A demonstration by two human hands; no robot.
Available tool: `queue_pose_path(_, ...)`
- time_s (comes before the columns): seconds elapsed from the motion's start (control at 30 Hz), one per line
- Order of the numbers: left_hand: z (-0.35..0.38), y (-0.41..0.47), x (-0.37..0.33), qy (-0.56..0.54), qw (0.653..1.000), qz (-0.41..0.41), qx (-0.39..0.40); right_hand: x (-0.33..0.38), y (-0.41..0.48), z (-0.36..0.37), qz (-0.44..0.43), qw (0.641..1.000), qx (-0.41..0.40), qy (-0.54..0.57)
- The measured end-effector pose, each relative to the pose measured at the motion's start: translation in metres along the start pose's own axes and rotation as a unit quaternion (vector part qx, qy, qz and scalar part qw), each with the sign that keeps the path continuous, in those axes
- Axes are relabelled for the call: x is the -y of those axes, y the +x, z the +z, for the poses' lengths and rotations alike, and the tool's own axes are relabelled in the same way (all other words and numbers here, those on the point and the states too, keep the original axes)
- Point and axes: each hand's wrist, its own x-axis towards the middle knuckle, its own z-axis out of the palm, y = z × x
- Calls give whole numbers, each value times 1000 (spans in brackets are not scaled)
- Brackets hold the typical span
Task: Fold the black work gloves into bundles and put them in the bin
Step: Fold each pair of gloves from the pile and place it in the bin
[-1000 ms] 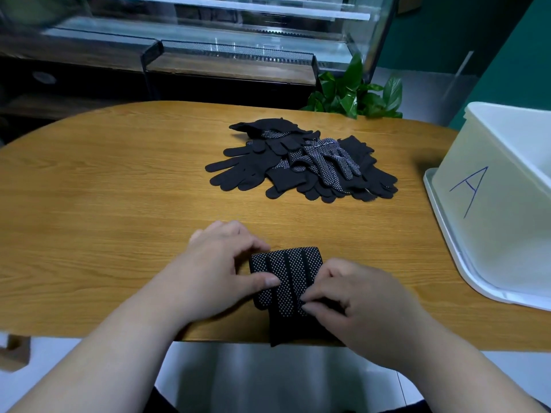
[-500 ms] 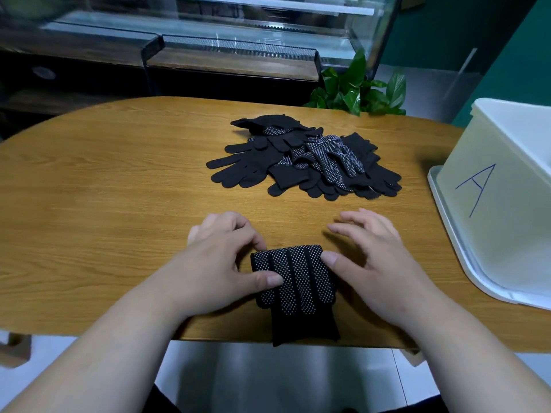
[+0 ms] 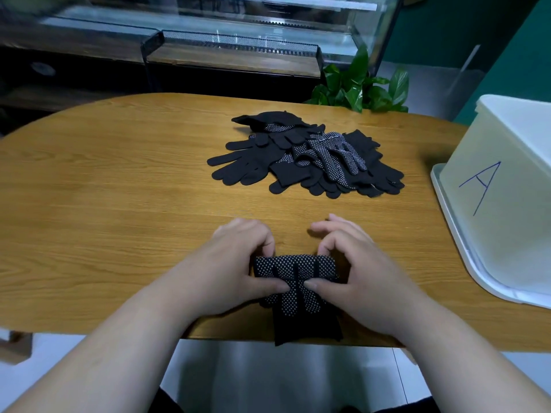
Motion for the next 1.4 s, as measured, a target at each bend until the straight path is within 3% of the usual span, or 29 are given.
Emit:
queue_pose_path(0.23, 5, -5, -13, 4, 998, 56, -24, 1, -6, 3, -30, 999, -21, 9)
queue_pose_path(0.47, -3, -13, -11, -50, 994, 92, -26, 3, -10, 8, -137, 987, -60, -62)
queue_pose_path(0.67, 2, -10, -7, -5, 987, 161, -5, 1, -14, 12, -176, 975, -74, -111)
queue_pose_path(0.8, 1, -11, -9, 3, 986, 165, 8, 0, -15, 12, -207, 966, -88, -124)
queue_pose_path(0.93, -2, -12, -10, -59, 983, 173, 36, -2, -14, 14, -234, 959, -99, -129)
queue_pose_path(1.4, 2, -8, -10, -4, 992, 124, 28, -6, -18, 18, -267, 948, -132, -114)
